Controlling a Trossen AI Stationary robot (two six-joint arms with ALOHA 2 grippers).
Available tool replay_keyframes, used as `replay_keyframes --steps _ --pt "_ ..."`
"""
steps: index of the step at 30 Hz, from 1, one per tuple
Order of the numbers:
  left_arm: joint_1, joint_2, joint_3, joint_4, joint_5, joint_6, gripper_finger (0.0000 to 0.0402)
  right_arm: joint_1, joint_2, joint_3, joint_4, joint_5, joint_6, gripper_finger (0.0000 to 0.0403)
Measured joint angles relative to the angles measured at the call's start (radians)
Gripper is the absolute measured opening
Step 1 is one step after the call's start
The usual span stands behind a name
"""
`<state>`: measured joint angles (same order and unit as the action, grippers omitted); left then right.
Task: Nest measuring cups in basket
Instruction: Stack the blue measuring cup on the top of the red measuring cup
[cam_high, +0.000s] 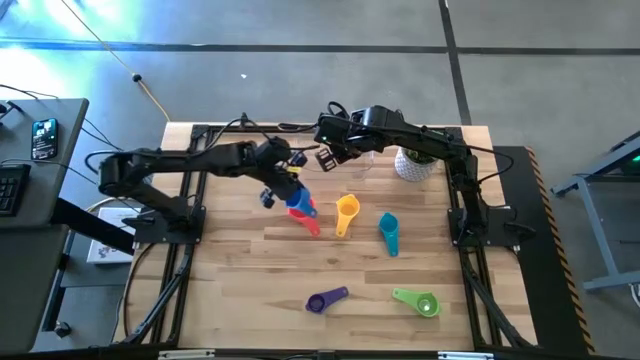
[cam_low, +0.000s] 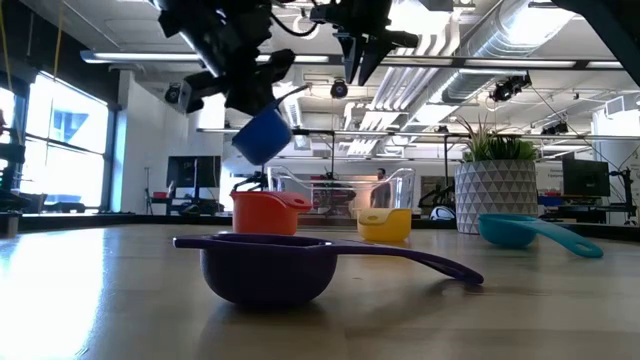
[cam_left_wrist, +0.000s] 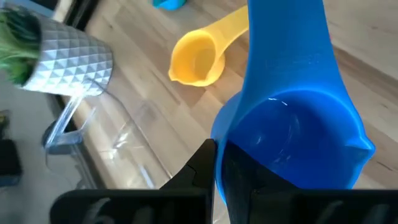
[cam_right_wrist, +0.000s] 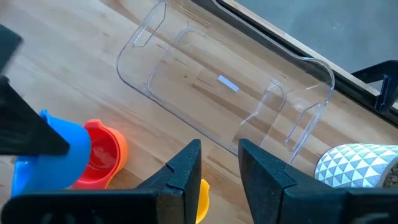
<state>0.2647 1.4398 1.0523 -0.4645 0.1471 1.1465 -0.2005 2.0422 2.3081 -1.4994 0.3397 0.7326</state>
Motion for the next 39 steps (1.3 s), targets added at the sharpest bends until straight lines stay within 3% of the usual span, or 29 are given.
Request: replay_keyframes --steps 6,21,39 --pt "-0.018 0.104 0.092 -0.102 -0.001 0.006 0.0007 0.000 0.000 0.000 -0.001 -0.001 -0.008 0.0099" --pt "-0.032 0.197 0.098 -0.115 -0.004 0.046 0.0007 0.000 0.000 0.000 0.000 0.008 -0.027 0.0099" --pt "-0.083 0.242 0.098 -0.105 -0.146 0.114 0.0010 0.000 0.000 0.000 0.000 0.009 -0.045 0.0099"
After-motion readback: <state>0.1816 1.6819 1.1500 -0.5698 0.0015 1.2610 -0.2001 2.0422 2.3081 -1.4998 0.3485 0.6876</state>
